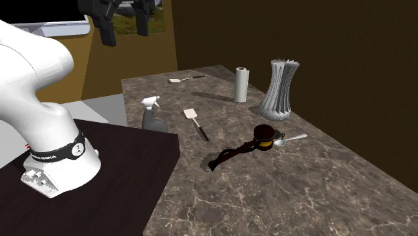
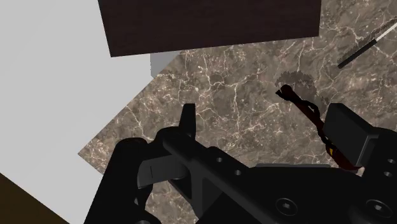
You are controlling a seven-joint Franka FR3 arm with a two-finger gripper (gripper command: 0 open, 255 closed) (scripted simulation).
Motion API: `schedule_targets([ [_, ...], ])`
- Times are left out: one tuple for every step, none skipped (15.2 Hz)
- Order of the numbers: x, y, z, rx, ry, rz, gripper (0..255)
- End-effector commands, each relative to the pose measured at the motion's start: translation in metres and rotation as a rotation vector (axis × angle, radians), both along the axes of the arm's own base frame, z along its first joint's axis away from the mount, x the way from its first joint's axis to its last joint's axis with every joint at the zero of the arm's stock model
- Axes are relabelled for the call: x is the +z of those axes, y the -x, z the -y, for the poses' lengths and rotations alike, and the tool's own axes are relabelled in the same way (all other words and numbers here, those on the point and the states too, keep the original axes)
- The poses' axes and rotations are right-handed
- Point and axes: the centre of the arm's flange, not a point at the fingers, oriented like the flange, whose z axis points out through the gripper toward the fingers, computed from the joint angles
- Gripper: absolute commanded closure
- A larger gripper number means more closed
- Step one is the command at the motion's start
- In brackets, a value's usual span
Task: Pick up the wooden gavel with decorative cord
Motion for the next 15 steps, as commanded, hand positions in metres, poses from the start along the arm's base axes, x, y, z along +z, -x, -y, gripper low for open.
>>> schedule_targets([
  [0.000,0.000,0.000,0.000,0.000,0.000,0],
  [-0.010,-0.006,-0.006,0.009,0.001,0.003,0],
  [-0.020,-0.011,-0.012,0.019,0.002,0.006,0],
  [-0.030,-0.017,-0.018,0.028,0.002,0.009,0],
  [-0.041,-0.023,-0.024,0.037,0.003,0.013,0],
  [-0.051,-0.028,-0.030,0.047,0.004,0.016,0],
  [-0.061,-0.034,-0.036,0.056,0.005,0.019,0],
  [-0.071,-0.039,-0.042,0.065,0.006,0.022,0],
  [-0.081,-0.045,-0.048,0.075,0.006,0.025,0],
  [-0.091,-0.051,-0.055,0.084,0.007,0.028,0],
  [-0.101,-0.056,-0.061,0.093,0.008,0.032,0],
  [-0.111,-0.061,-0.067,0.103,0.009,0.035,0],
  [-0.121,-0.067,-0.074,0.112,0.010,0.038,0],
  [-0.131,-0.072,-0.080,0.121,0.011,0.041,0],
  [-0.141,-0.078,-0.086,0.131,0.011,0.044,0],
])
